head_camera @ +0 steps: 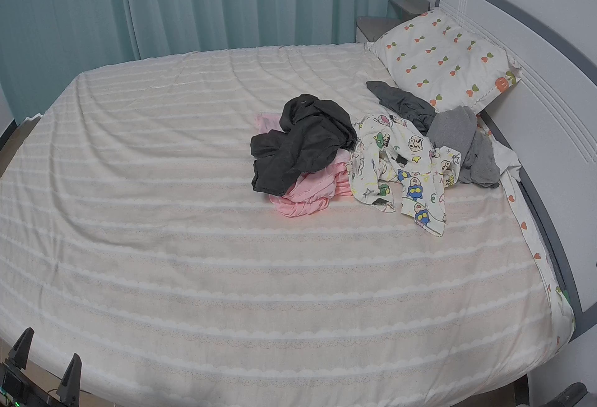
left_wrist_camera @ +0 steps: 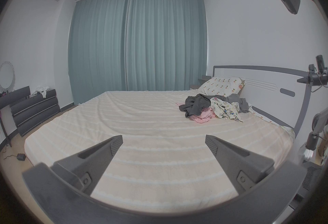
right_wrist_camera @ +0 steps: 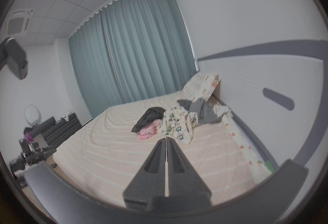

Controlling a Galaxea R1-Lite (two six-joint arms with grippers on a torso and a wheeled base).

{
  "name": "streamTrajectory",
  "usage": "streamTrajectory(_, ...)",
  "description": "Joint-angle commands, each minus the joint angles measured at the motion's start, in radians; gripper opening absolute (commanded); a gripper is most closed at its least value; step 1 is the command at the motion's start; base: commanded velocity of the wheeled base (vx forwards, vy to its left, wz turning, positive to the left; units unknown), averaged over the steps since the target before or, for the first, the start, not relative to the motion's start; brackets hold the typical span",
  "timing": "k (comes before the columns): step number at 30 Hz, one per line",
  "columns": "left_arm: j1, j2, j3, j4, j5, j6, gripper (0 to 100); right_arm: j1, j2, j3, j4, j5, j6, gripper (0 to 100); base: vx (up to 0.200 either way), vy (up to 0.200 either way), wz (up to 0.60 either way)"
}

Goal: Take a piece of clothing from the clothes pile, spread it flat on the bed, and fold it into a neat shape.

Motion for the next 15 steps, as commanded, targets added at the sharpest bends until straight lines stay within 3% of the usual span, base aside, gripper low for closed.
streamTrajectory(1, 0.000, -0.005, 0.012, 0.000, 0.000, 0.000, 100, 0.050, 0.681, -0.059, -0.166, 0.118, 0.102, 0, 0.000, 0.000, 0.00)
streamTrajectory(4, 0.000, -0.005, 0.012, 0.000, 0.000, 0.000, 100, 0.069, 0.776, -0.061, -0.212, 0.118, 0.124, 0, 0.000, 0.000, 0.00)
streamTrajectory(11, 0.000, -0.005, 0.013, 0.000, 0.000, 0.000, 100, 0.108, 1.176, -0.219, -0.385, 0.117, 0.317, 0, 0.000, 0.000, 0.00)
streamTrajectory(14, 0.000, -0.005, 0.013, 0.000, 0.000, 0.000, 100, 0.112, 1.250, -0.261, -0.417, 0.115, 0.358, 0, 0.000, 0.000, 0.00)
streamTrajectory(15, 0.000, -0.005, 0.013, 0.000, 0.000, 0.000, 100, 0.119, 1.336, -0.315, -0.459, 0.111, 0.411, 0, 0.000, 0.000, 0.00)
